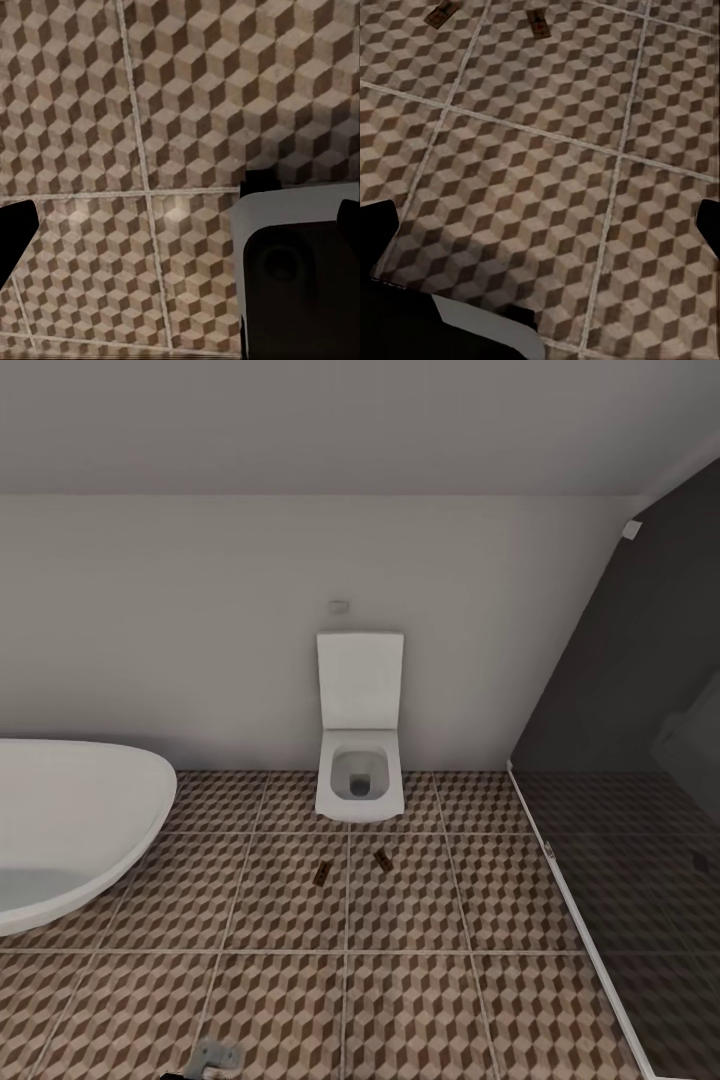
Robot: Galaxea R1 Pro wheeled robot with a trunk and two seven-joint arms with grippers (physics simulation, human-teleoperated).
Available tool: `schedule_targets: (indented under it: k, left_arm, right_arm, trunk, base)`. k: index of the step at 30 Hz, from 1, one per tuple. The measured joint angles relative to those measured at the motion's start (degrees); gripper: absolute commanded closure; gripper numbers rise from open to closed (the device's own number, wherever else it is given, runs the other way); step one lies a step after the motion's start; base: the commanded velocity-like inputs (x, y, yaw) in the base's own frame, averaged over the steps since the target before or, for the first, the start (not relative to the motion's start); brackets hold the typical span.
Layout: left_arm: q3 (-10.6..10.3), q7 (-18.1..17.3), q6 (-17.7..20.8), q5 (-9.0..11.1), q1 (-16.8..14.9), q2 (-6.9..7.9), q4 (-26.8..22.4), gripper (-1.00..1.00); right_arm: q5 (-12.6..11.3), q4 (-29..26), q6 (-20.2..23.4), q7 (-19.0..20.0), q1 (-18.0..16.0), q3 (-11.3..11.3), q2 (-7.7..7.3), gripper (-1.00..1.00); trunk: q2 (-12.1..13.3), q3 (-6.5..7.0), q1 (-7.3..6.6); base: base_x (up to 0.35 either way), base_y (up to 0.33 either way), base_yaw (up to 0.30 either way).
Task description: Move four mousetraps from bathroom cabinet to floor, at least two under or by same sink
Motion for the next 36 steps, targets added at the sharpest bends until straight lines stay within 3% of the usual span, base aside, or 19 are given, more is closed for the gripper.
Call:
schedule_targets:
  k: [5, 6, 9, 12, 21, 27, 36]
  left_arm:
    - [0.00, 0.03, -5.33, -0.01, 1.74, 0.08, 2.47, -1.00]
    - [0.00, 0.03, -7.44, 0.01, 2.11, 0.07, 3.13, -1.00]
    - [0.04, -0.31, -18.64, 0.17, 3.98, -0.06, 7.39, -1.00]
    - [0.01, -1.78, -24.94, 0.31, 5.81, 0.00, 9.06, -1.00]
    - [-0.03, -3.44, -37.80, 0.57, 11.28, -0.06, 10.11, -1.00]
    - [-0.05, -3.29, -40.93, 0.52, 12.44, -0.35, 10.18, -1.00]
    - [-0.04, -0.72, -41.51, 0.46, 13.11, -2.99, 10.20, -1.00]
  right_arm:
    - [-0.39, -0.26, 1.95, -2.50, 0.07, -1.25, 0.28, -1.00]
    - [-0.48, -0.37, 2.49, -2.81, 0.09, -1.44, 0.28, -1.00]
    - [-0.85, -0.77, 4.68, -3.65, 0.10, -1.97, 0.29, -1.00]
    - [-0.99, -0.94, 5.42, -3.93, 0.14, -2.17, 0.29, -1.00]
    - [-1.13, -1.54, 6.37, -4.13, 0.18, -2.65, 0.22, -1.00]
    - [-2.39, -2.70, 8.34, -4.21, 0.18, -2.78, 0.13, -1.00]
    - [-5.62, -5.21, 9.51, -4.24, 0.19, -2.72, -0.22, -1.00]
  trunk:
    - [0.00, 0.00, 0.00]
    - [0.00, 0.00, 0.00]
    - [0.00, 0.00, 0.00]
    - [0.00, 0.00, -0.01]
    - [0.00, 0.00, 0.00]
    - [0.00, 0.00, 0.00]
    - [0.00, 0.00, 0.00]
  base:
    - [0.000, 0.000, 0.000]
    - [0.000, 0.000, 0.000]
    - [0.000, 0.000, 0.000]
    - [0.000, 0.000, 0.000]
    - [0.000, 0.000, 0.000]
    - [0.000, 0.000, 0.000]
    - [0.000, 0.000, 0.000]
